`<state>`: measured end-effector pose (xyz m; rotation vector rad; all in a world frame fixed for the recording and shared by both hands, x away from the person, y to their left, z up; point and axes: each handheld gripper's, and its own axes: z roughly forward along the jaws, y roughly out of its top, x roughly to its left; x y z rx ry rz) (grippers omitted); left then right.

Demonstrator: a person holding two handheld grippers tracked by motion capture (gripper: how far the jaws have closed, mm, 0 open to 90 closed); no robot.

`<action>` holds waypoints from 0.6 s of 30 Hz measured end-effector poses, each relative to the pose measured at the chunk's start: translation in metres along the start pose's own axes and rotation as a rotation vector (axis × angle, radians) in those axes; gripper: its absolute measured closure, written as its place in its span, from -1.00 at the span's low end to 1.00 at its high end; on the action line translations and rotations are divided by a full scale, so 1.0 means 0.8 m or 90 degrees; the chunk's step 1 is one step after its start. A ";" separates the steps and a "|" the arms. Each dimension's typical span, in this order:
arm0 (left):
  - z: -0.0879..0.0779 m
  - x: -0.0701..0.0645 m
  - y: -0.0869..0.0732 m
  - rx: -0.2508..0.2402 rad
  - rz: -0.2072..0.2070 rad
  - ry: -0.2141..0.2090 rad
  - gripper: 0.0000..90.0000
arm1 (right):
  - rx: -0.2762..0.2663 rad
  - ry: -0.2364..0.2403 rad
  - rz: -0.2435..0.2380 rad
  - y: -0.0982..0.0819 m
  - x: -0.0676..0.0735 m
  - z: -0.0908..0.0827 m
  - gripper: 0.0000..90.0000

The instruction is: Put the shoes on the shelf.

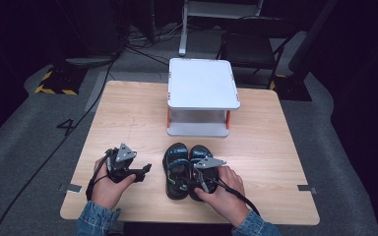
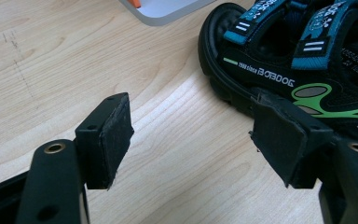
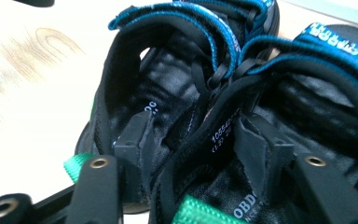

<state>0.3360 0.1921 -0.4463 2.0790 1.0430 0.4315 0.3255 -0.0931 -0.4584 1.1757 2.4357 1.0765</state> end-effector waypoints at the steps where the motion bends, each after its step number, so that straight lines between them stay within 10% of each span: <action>1: 0.000 0.000 0.000 0.002 0.000 -0.002 -0.35 | 0.001 -0.002 -0.004 0.001 0.001 -0.001 0.17; 18: 0.005 -0.005 0.002 0.013 0.014 -0.005 -0.36 | 0.038 -0.056 -0.052 0.009 0.012 0.007 0.61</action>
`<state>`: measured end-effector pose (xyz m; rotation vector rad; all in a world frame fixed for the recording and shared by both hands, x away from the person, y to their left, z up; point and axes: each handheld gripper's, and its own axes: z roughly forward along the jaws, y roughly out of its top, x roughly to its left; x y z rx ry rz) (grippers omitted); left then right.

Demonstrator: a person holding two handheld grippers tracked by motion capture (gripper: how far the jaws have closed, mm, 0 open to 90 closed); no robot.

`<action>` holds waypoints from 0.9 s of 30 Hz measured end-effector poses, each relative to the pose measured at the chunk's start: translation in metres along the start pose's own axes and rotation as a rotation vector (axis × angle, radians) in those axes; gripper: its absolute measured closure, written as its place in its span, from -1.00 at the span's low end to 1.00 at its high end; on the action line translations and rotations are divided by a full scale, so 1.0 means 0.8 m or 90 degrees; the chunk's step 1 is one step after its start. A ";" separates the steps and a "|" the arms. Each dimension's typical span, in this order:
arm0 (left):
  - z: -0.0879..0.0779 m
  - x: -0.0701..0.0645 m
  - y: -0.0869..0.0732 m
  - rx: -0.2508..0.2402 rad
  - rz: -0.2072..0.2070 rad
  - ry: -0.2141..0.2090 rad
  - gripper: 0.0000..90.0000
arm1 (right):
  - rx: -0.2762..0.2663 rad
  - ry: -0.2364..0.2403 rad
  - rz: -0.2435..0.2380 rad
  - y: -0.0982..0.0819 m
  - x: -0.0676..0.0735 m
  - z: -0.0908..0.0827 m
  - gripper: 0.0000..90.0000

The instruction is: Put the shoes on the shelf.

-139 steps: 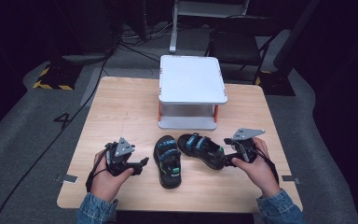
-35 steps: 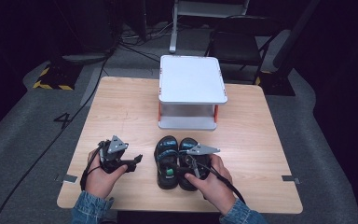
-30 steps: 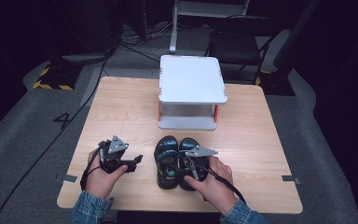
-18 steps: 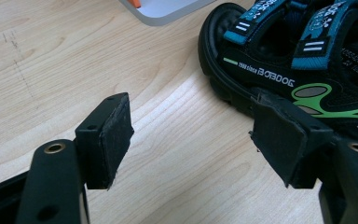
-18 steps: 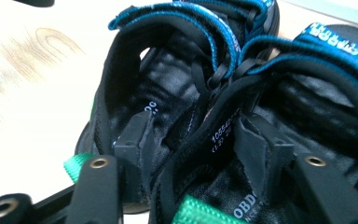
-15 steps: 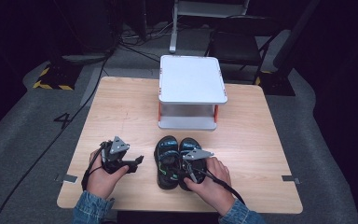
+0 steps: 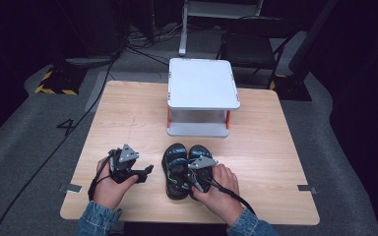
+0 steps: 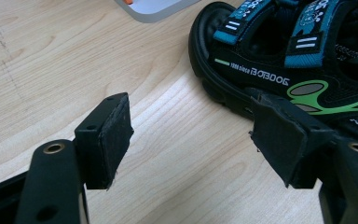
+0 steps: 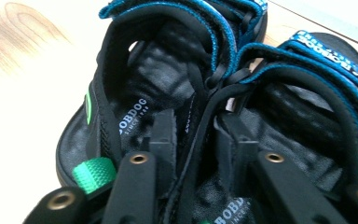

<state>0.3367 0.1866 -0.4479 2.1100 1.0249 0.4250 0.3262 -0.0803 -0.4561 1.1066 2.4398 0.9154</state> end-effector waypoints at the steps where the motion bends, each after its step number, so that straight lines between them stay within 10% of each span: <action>1: 0.000 0.000 0.000 0.000 0.001 0.001 -0.36 | 0.001 0.001 -0.002 0.000 0.000 0.000 0.63; 11: -0.005 0.007 -0.002 -0.011 -0.006 0.005 -0.36 | 0.011 0.033 0.033 0.008 -0.015 -0.002 0.80; 16: -0.012 0.015 -0.004 -0.020 -0.022 0.008 -0.36 | -0.046 0.033 0.063 0.018 -0.029 -0.011 0.80; 27: -0.014 0.020 -0.005 -0.026 -0.029 0.014 -0.36 | -0.107 -0.068 0.113 0.085 -0.105 0.004 0.79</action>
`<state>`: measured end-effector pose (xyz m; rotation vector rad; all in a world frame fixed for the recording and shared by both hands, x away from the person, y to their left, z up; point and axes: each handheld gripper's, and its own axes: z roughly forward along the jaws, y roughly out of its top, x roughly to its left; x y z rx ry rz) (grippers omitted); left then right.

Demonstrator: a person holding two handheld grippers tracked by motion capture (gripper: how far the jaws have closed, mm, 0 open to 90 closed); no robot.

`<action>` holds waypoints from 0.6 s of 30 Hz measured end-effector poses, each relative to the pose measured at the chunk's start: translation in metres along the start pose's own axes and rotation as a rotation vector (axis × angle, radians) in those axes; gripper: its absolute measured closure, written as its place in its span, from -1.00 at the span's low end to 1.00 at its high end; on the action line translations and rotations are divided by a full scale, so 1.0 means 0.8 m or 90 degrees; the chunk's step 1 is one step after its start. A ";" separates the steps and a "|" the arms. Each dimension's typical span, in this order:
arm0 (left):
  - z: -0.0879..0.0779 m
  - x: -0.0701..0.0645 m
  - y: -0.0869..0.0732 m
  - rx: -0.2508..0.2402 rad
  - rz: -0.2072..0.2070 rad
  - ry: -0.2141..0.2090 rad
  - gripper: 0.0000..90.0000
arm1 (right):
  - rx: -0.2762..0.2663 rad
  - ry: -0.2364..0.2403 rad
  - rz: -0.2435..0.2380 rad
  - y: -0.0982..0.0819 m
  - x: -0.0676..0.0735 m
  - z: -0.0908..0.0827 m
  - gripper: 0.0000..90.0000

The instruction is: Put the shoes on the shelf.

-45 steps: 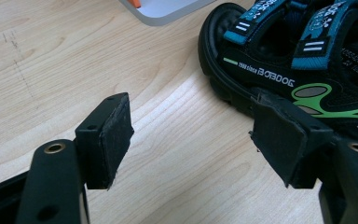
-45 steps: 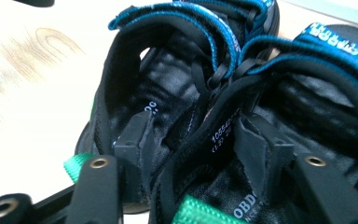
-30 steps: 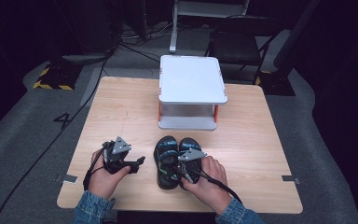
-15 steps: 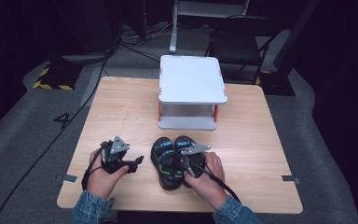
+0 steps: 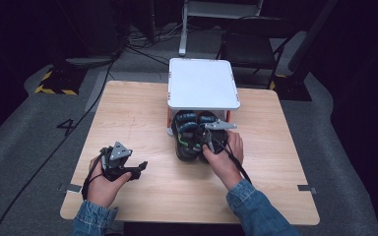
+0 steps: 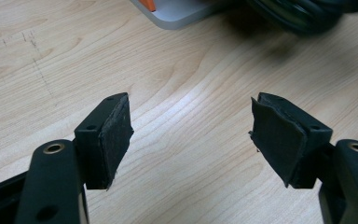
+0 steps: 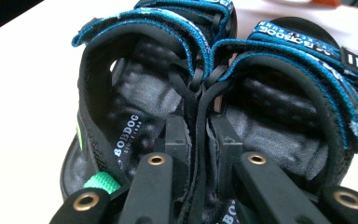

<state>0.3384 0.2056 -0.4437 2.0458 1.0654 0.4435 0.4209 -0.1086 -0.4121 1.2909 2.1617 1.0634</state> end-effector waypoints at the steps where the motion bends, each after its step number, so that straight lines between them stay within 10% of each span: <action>1: 0.000 0.000 0.000 0.000 -0.006 -0.002 -0.36 | -0.002 -0.007 0.002 0.004 -0.004 0.006 0.79; 9: -0.001 0.005 -0.003 0.000 -0.005 0.000 -0.36 | -0.048 -0.070 -0.006 0.025 -0.031 0.064 0.90; 11: -0.001 0.007 -0.003 0.001 -0.011 0.000 -0.36 | -0.102 -0.080 -0.009 0.029 -0.035 0.068 1.00; 18: -0.001 0.006 -0.003 -0.001 -0.014 0.000 -0.36 | -0.098 -0.080 -0.029 0.036 -0.031 0.066 1.00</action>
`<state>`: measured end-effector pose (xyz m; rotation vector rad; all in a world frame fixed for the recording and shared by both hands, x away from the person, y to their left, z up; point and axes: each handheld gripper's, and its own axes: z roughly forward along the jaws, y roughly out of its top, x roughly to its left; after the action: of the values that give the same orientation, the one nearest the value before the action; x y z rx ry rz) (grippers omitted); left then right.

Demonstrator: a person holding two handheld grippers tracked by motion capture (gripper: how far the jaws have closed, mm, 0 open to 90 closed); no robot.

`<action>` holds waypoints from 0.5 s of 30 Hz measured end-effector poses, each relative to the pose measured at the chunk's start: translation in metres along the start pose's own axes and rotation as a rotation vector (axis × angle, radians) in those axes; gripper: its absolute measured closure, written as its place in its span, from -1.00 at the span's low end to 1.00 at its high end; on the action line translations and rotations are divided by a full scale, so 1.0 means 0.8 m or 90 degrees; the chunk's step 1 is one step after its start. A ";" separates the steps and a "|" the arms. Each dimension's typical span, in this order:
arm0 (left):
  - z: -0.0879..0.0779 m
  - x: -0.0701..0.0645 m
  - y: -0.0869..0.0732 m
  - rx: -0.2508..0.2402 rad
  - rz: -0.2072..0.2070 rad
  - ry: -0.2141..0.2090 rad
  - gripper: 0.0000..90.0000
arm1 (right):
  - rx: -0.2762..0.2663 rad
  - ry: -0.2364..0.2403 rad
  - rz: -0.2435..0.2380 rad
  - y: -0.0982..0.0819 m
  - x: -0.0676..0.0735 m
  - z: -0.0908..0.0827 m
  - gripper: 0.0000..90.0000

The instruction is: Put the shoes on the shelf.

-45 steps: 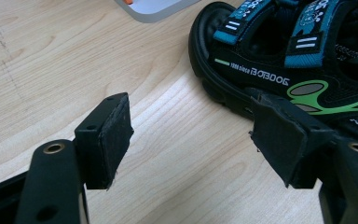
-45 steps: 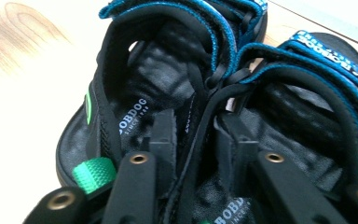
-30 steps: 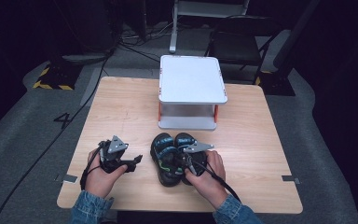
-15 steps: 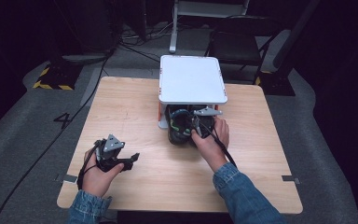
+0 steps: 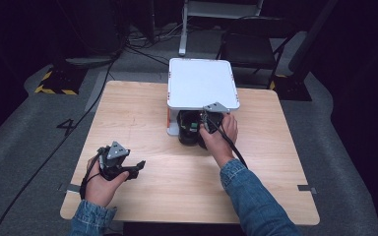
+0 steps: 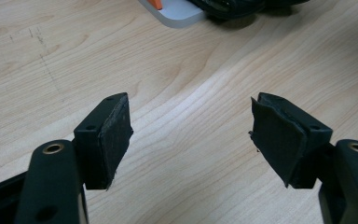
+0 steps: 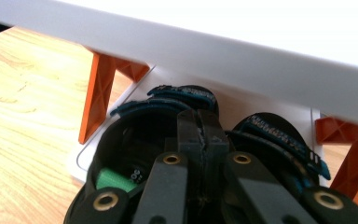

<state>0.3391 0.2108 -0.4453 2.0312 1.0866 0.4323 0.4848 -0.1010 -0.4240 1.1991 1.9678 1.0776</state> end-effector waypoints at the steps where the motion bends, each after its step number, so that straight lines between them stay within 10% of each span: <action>1: 0.000 0.000 0.000 0.000 0.005 0.000 -0.36 | 0.001 0.003 -0.002 -0.001 -0.001 -0.001 0.99; 15: 0.011 -0.015 0.005 0.012 0.029 -0.013 -0.36 | -0.071 0.127 0.023 -0.031 -0.034 -0.096 0.29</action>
<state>0.3401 0.1956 -0.4469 2.0758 1.0385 0.4249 0.4244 -0.1580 -0.4050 1.1082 2.0098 1.3524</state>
